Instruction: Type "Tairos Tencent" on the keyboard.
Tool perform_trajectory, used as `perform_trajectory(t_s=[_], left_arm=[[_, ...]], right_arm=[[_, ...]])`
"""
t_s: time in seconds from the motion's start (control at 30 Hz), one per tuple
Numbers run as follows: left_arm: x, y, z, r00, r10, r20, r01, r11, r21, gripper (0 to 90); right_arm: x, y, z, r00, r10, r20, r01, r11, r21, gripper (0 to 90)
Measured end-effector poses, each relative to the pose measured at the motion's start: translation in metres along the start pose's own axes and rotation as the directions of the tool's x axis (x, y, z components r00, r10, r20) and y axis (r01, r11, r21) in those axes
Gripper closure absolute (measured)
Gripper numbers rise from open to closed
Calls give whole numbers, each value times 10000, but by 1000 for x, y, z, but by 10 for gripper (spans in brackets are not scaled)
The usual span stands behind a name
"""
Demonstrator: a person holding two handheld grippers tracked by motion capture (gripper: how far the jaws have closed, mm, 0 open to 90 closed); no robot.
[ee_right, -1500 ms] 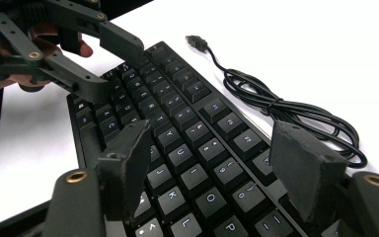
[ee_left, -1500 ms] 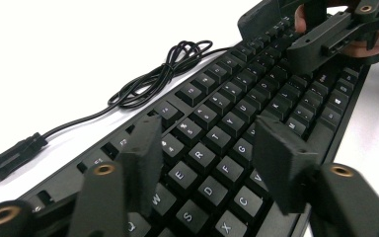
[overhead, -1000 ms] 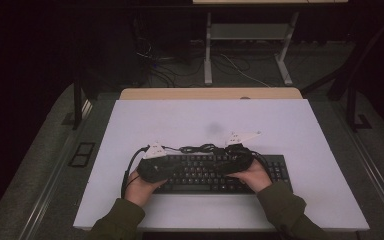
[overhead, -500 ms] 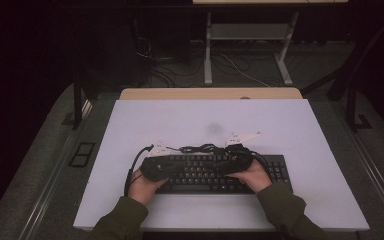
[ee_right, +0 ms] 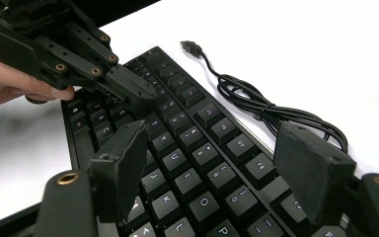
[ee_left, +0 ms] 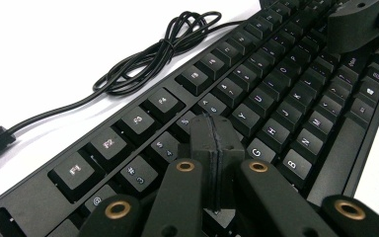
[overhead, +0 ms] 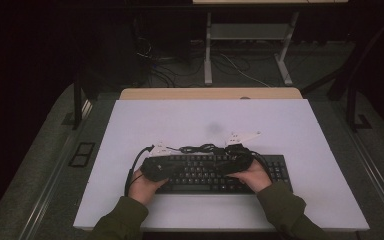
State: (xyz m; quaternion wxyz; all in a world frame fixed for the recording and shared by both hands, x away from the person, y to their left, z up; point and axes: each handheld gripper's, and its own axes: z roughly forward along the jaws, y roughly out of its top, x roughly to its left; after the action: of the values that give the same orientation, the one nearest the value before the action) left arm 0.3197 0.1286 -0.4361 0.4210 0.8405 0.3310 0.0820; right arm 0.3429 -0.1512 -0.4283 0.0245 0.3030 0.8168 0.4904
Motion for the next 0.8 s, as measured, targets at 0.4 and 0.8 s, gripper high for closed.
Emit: perform_trajectory(t_s=[0.4, 0.8], left_arm=[[-1, 0, 2, 10000, 16, 44, -16, 9999, 167, 893], [-1, 0, 1, 10000, -13, 28, 13, 9999, 115, 893]], right_arm=[[0, 0, 0, 10000, -27, 21, 27, 10000, 53, 283], [-1, 0, -1, 10000, -9, 25, 9, 10000, -1, 283]])
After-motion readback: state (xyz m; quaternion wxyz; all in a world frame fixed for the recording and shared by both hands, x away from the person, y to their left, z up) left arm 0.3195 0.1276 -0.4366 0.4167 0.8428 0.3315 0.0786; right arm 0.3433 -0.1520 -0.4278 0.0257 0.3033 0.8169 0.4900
